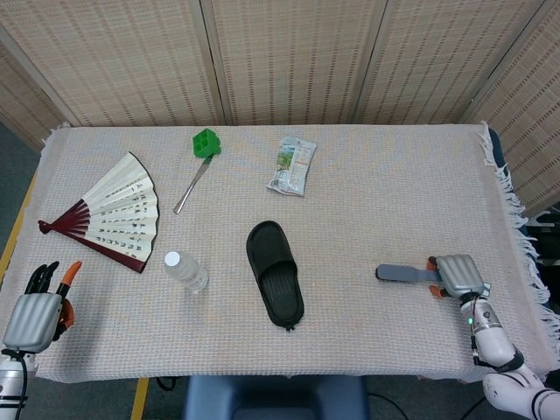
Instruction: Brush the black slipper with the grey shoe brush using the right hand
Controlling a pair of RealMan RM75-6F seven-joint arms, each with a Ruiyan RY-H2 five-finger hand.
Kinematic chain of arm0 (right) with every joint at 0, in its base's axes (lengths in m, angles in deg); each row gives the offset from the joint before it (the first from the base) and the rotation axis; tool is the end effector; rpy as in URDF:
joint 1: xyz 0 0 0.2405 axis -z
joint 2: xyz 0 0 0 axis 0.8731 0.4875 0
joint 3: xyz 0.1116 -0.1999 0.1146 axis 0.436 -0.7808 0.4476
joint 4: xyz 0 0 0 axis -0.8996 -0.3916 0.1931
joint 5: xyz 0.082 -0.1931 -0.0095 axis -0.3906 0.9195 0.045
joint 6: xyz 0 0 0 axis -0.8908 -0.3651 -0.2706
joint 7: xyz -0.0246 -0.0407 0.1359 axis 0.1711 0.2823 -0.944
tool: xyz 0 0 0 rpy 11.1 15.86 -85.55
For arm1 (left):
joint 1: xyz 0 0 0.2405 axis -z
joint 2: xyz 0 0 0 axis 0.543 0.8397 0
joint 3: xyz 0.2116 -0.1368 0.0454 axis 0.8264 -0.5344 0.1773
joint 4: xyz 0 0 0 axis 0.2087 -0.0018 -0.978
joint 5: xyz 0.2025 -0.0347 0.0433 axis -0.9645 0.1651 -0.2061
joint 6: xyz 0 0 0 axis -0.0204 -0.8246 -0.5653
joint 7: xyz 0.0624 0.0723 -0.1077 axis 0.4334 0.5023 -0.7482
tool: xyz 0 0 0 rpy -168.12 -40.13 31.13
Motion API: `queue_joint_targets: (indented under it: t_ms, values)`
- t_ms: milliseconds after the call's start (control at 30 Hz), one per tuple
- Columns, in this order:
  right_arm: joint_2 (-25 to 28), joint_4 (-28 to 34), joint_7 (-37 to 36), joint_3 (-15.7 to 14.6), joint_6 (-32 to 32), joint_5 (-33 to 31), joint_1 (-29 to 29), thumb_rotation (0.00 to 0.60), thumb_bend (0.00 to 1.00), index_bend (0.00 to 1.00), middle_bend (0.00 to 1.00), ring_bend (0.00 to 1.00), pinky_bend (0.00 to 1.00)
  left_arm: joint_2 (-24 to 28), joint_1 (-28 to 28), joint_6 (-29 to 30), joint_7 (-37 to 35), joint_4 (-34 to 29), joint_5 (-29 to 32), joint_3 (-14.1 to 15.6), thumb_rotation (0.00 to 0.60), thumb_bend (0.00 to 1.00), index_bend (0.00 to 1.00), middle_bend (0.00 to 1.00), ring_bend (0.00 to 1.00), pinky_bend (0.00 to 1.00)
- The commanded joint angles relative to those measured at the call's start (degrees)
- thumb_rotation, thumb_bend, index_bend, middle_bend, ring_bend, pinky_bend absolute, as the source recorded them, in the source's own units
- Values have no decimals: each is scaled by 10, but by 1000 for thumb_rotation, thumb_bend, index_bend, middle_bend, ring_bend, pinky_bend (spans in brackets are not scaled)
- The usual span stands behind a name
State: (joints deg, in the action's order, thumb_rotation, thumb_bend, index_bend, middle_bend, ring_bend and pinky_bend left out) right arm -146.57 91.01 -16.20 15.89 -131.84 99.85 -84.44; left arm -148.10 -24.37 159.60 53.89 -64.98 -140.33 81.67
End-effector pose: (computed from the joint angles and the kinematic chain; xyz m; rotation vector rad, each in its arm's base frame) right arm -0.3688 -0.2932 0.0515 1.6639 -1.0073 0.4460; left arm -0.3197 0.1982 0.1312 -1.4973 -0.8257 -0.7458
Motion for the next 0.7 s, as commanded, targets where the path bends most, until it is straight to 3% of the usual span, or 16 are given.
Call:
queue_joint_targets:
  t_ms: [33,333,700]
  values:
    - [-2,-9,-14,-4,9,10,-5,600,209,699,648,640,844,-1,2,-3,2,1,3,-1,600,456,0,0,0,60]
    - [-13,-27,-25,-2,24,15,-20,600,234,760,692,699,886,-2,6,-12,9,-1,12,-3,600,469,0,0,0,61]
    - [18,8,-18,7,35,6,-32,600,271,845,749,751,900,2,5,-12,1,-1,11,0,600,469,0,0,0,63]
